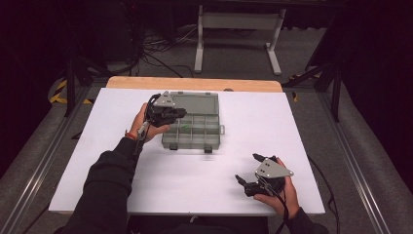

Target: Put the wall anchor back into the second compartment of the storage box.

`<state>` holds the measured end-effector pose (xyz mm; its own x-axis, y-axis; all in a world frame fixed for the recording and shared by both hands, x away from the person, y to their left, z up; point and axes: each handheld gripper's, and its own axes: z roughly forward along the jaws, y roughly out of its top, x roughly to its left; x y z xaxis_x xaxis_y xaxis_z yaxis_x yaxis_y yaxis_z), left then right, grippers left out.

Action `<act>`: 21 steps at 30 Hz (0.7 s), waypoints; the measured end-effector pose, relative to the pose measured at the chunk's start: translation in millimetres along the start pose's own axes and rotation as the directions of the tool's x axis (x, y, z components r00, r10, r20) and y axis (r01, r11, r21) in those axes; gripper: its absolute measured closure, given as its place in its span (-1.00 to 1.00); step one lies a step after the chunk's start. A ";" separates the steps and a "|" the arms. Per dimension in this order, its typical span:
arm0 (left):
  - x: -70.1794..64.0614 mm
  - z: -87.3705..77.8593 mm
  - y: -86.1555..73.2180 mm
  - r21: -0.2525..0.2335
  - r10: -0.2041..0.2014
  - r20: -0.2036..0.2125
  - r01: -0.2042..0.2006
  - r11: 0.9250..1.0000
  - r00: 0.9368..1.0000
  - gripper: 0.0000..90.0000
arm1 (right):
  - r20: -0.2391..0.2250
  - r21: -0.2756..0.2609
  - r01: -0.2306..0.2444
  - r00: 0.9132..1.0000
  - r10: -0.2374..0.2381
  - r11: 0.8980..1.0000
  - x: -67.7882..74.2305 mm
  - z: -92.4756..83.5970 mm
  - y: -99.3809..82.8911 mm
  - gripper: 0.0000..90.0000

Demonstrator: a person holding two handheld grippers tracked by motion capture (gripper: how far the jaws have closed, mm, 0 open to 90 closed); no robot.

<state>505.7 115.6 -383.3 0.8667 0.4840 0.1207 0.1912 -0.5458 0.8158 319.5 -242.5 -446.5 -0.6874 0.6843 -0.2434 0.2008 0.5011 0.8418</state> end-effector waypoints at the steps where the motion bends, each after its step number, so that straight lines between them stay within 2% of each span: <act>1: 0.7 0.6 0.3 0.004 0.000 0.002 0.000 1.000 1.000 0.88 | -0.001 0.000 -0.001 1.000 0.001 1.000 0.0 0.0 0.0 -0.80; 9: 4.7 10.0 -2.1 0.025 -0.023 -0.008 0.023 0.999 1.000 0.88 | 0.000 0.000 -0.002 1.000 0.002 1.000 -0.1 0.2 -0.2 -0.80; 21: 5.5 30.9 -11.1 0.076 -0.049 0.008 0.049 0.996 0.999 0.88 | -0.003 0.003 -0.003 1.000 0.003 1.000 0.4 0.6 -0.4 -0.80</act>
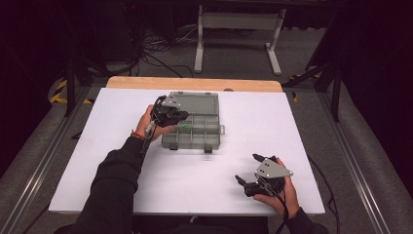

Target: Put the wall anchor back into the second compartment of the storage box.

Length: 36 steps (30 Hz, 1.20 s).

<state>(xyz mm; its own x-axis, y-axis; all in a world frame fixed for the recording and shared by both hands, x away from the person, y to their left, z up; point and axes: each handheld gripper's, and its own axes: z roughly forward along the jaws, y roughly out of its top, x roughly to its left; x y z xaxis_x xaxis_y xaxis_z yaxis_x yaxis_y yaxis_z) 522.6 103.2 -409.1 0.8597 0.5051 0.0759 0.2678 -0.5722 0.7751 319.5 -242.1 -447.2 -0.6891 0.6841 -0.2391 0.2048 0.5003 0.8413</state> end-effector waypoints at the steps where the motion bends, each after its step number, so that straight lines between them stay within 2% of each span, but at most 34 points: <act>1: -0.1 1.8 -0.7 0.006 0.004 -0.002 -0.004 1.000 1.000 0.88 | -0.001 0.000 -0.001 1.000 0.001 1.000 0.0 0.0 0.0 -0.80; 5: -1.1 8.2 -5.4 0.038 0.007 -0.004 -0.007 0.999 1.000 0.88 | -0.002 0.001 0.002 1.000 -0.002 1.000 0.1 0.1 0.0 -0.80; 8: -1.3 10.7 -7.4 0.043 -0.002 -0.001 0.002 0.999 1.000 0.88 | -0.004 0.002 0.002 1.000 -0.002 1.000 0.1 0.2 -0.1 -0.80; 13: -2.9 15.8 -9.7 0.074 0.010 -0.002 -0.010 0.997 1.000 0.87 | -0.003 0.004 0.008 1.000 -0.008 1.000 0.3 0.4 0.0 -0.80; 20: -4.8 19.2 -9.8 0.080 0.012 0.005 -0.013 0.997 1.000 0.87 | -0.006 0.006 0.007 1.000 -0.007 1.000 0.6 0.8 0.0 -0.80; 25: -5.5 19.7 -11.7 0.068 -0.007 0.008 0.006 0.998 1.000 0.86 | -0.008 0.007 0.008 1.000 -0.008 1.000 0.8 0.7 -0.1 -0.80; 30: -6.8 16.5 -12.8 0.064 0.002 -0.011 -0.001 0.998 1.000 0.79 | -0.010 0.002 0.007 1.000 -0.007 1.000 0.2 1.5 1.7 -0.80; 35: -9.4 4.3 -12.4 0.033 0.016 -0.023 -0.015 0.999 1.000 0.69 | -0.028 -0.004 -0.012 1.000 0.011 1.000 -0.6 5.2 2.8 -0.80; 36: -11.7 -6.9 -13.4 0.007 0.030 -0.021 -0.030 1.000 0.999 0.66 | -0.029 -0.003 -0.016 0.999 0.015 1.000 -1.4 5.9 2.9 -0.80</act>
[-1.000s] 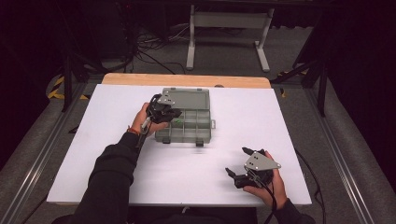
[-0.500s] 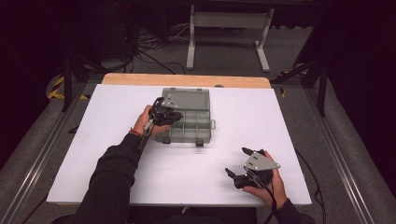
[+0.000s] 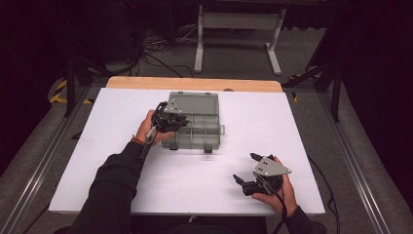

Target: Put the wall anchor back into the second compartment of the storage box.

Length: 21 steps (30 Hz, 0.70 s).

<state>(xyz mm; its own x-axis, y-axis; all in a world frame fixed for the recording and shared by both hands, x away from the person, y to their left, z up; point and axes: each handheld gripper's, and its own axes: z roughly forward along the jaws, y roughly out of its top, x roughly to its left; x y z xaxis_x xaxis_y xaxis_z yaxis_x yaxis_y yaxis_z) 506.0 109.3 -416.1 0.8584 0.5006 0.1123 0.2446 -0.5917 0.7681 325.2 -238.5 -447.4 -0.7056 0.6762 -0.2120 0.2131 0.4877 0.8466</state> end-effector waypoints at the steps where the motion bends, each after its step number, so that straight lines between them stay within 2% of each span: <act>1: -0.8 -4.4 -0.5 -0.007 0.007 -0.007 -0.007 1.000 1.000 0.63 | 0.003 -0.004 -0.009 1.000 0.009 1.000 -0.6 0.1 0.2 -0.80; 5: -6.6 -28.8 -7.0 -0.049 0.029 -0.033 -0.031 0.998 0.999 0.49 | 0.010 -0.014 -0.038 0.999 0.038 0.999 -4.9 1.1 0.1 -0.80; 8: -13.2 -48.8 -17.1 -0.070 0.060 -0.076 -0.065 0.995 0.995 0.31 | 0.010 -0.019 -0.060 0.998 0.060 0.998 -7.8 2.1 1.1 -0.82; 9: -15.4 -57.4 -22.5 -0.083 0.058 -0.092 -0.066 0.994 0.994 0.27 | 0.012 -0.020 -0.063 0.998 0.063 0.998 -8.5 2.7 1.7 -0.82; 15: -21.9 -79.9 -43.6 -0.123 0.046 -0.124 -0.061 0.990 0.991 -0.12 | 0.029 -0.022 -0.063 0.998 0.063 0.998 -13.5 8.3 6.5 -0.82; 18: -26.2 -87.5 -54.1 -0.125 0.062 -0.142 -0.080 0.989 0.988 -0.29 | 0.041 -0.029 -0.059 0.997 0.060 0.998 -17.1 9.7 8.7 -0.82; 21: -29.1 -97.1 -66.9 -0.144 0.038 -0.153 -0.061 0.988 0.988 -0.46 | 0.051 -0.036 -0.058 0.997 0.060 0.998 -22.7 11.9 11.2 -0.82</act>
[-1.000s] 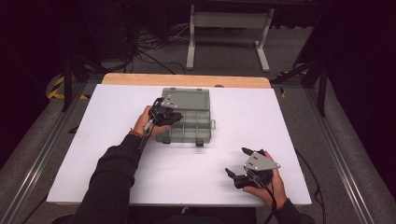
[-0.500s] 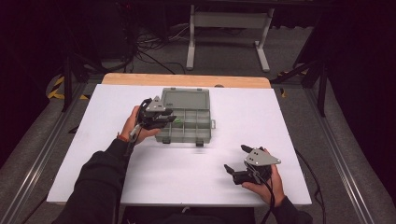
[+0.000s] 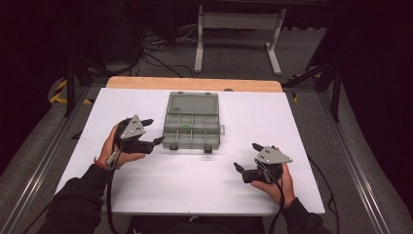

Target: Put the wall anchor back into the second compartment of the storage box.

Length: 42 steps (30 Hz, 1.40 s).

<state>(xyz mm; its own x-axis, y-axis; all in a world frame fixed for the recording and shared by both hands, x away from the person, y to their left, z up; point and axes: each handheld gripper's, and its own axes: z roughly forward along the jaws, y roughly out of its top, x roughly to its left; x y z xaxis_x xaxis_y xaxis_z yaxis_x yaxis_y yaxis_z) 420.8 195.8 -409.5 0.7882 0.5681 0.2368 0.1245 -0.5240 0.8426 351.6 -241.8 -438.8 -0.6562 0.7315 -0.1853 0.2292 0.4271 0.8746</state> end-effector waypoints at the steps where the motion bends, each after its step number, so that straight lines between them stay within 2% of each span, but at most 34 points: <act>1: -0.3 -3.8 -4.3 -0.004 -0.013 -0.008 0.013 1.000 1.000 -0.52 | 0.005 -0.002 -0.006 1.000 0.006 1.000 -1.1 0.9 0.5 -0.82; 2: -0.7 -6.8 -7.4 -0.005 -0.019 -0.030 0.019 1.000 0.999 -0.58 | 0.007 -0.001 -0.005 1.000 0.005 1.000 -2.5 1.9 0.8 -0.82; 4: -1.1 -13.3 -13.5 -0.016 -0.035 -0.046 0.035 0.999 0.998 -0.69 | 0.013 -0.004 -0.005 1.000 0.005 1.000 -5.0 3.5 1.3 -0.82; 7: -2.4 -22.0 -22.4 -0.047 -0.071 -0.043 0.069 0.997 0.997 -0.80 | 0.021 -0.006 -0.010 1.000 0.010 1.000 -9.1 4.9 3.0 -0.83; 10: -3.9 -25.6 -31.7 -0.050 -0.093 -0.034 0.091 0.995 0.995 -0.85 | 0.032 -0.023 -0.023 0.999 0.024 0.999 -12.7 5.2 6.4 -0.83; 14: -5.0 -24.4 -39.5 -0.047 -0.088 -0.004 0.088 0.995 0.996 -0.88 | 0.032 -0.015 -0.020 0.999 0.020 1.000 -17.6 9.3 10.6 -0.81; 17: -2.3 -22.3 -40.7 -0.072 -0.099 0.000 0.099 0.992 0.995 -0.86 | 0.035 -0.026 -0.031 0.999 0.032 0.999 -24.7 13.7 14.5 -0.76; 20: 0.0 -16.6 -42.5 -0.050 -0.100 0.001 0.100 0.994 0.995 -0.86 | 0.041 -0.045 -0.064 0.997 0.066 0.997 -34.7 18.3 19.0 -0.75; 23: 3.1 -12.2 -43.0 -0.036 -0.095 0.019 0.096 0.995 0.995 -0.86 | 0.067 -0.035 -0.052 0.996 0.054 0.998 -39.7 24.8 22.8 -0.74; 24: 4.7 -10.7 -42.5 -0.025 -0.093 0.022 0.093 0.995 0.995 -0.87 | 0.072 -0.011 -0.049 0.996 0.050 0.999 -41.2 28.6 24.1 -0.77; 26: 9.9 -7.6 -42.1 -0.030 -0.108 0.014 0.109 0.994 0.994 -0.88 | 0.060 0.044 -0.087 0.995 0.084 0.995 -46.7 38.0 27.6 -0.85; 27: 12.7 -6.3 -41.7 -0.031 -0.111 0.003 0.111 0.993 0.994 -0.89 | 0.062 0.024 -0.100 0.993 0.098 0.995 -49.9 41.1 29.4 -0.81; 29: 17.8 -4.2 -41.0 -0.031 -0.117 0.005 0.117 0.993 0.993 -0.89 | 0.080 -0.007 -0.092 0.992 0.092 0.996 -53.0 44.5 32.3 -0.81; 31: 23.9 -0.9 -39.9 -0.032 -0.120 -0.011 0.120 0.992 0.993 -0.89 | 0.071 0.013 -0.108 0.992 0.107 0.994 -57.3 50.6 37.7 -0.82; 33: 27.8 1.1 -39.1 -0.028 -0.126 0.002 0.126 0.992 0.992 -0.88 | 0.075 0.006 -0.104 0.992 0.103 0.995 -59.9 52.5 40.5 -0.81; 34: 31.1 2.8 -38.0 -0.023 -0.115 0.001 0.115 0.993 0.993 -0.88 | 0.063 -0.004 -0.107 0.992 0.107 0.994 -62.3 54.0 43.1 -0.80; 35: 34.0 4.6 -36.3 -0.014 -0.104 -0.009 0.103 0.995 0.995 -0.87 | 0.046 -0.008 -0.100 0.994 0.100 0.995 -64.7 55.5 45.2 -0.81; 38: 45.3 10.4 -31.4 -0.018 -0.116 -0.007 0.116 0.993 0.993 -0.88 | 0.055 0.018 -0.041 0.998 0.040 0.999 -68.2 62.9 53.7 -0.88; 42: 56.4 21.5 -23.8 -0.014 -0.117 -0.027 0.116 0.993 0.993 -0.88 | 0.074 0.009 -0.041 0.996 0.040 0.999 -78.5 73.3 60.8 -0.86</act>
<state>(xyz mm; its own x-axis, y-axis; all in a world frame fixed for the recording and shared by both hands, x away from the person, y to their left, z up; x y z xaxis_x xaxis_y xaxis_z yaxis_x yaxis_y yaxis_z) 475.3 226.7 -426.6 0.7519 0.6421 0.1496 0.2068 -0.4451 0.8713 469.8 -234.3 -404.0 -0.5911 0.7857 -0.1827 0.2627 0.4016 0.8773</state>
